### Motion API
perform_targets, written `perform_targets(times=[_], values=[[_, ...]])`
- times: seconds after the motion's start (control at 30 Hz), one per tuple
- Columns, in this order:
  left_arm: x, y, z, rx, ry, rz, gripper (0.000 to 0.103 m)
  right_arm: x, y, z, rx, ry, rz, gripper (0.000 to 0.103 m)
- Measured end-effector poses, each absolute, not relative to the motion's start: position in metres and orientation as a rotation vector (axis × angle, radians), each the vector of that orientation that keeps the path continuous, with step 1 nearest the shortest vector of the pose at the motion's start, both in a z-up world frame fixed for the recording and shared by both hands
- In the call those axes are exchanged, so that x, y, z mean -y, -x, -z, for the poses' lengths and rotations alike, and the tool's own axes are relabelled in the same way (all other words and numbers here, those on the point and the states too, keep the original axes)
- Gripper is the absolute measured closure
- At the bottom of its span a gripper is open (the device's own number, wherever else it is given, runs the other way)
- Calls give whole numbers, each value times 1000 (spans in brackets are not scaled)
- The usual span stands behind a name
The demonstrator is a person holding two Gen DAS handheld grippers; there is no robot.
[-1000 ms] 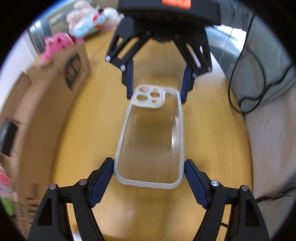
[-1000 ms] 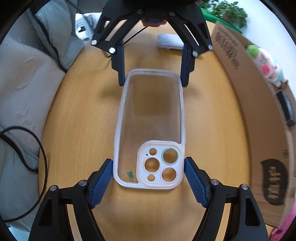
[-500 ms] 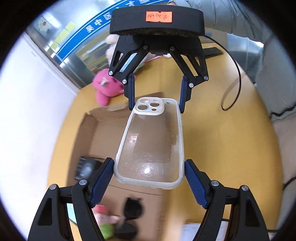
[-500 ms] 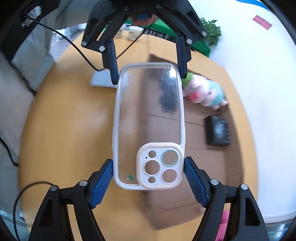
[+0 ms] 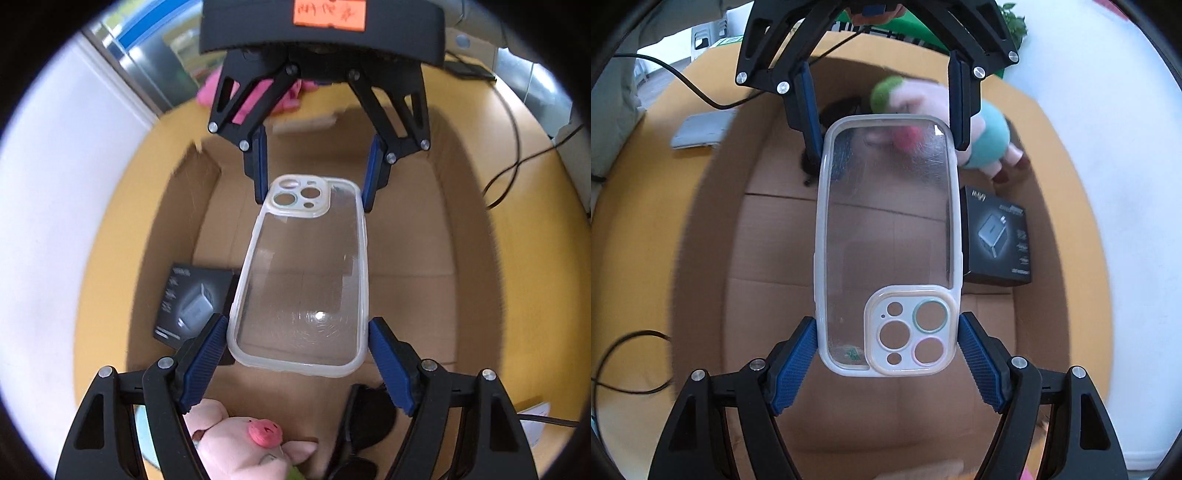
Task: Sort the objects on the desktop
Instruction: 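Lift the phone case with both grippers and carry it over the box, then lower the phone case into the box and open both grippers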
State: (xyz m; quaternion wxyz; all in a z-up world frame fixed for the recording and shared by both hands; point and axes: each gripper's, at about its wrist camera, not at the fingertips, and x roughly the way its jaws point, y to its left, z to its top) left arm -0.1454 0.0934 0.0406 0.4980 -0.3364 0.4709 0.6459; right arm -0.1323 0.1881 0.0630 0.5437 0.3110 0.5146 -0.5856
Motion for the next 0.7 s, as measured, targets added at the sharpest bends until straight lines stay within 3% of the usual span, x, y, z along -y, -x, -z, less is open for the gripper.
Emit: perform_targets(times=[0.3,0.7], values=[[-85,180,11,-1112,994,-1473,26,-159,168,-8,-1171,-816,1308,28],[-78,188,37,-1095,1170,-1410,25,-152,174,12,-1078,-863,1281,27]])
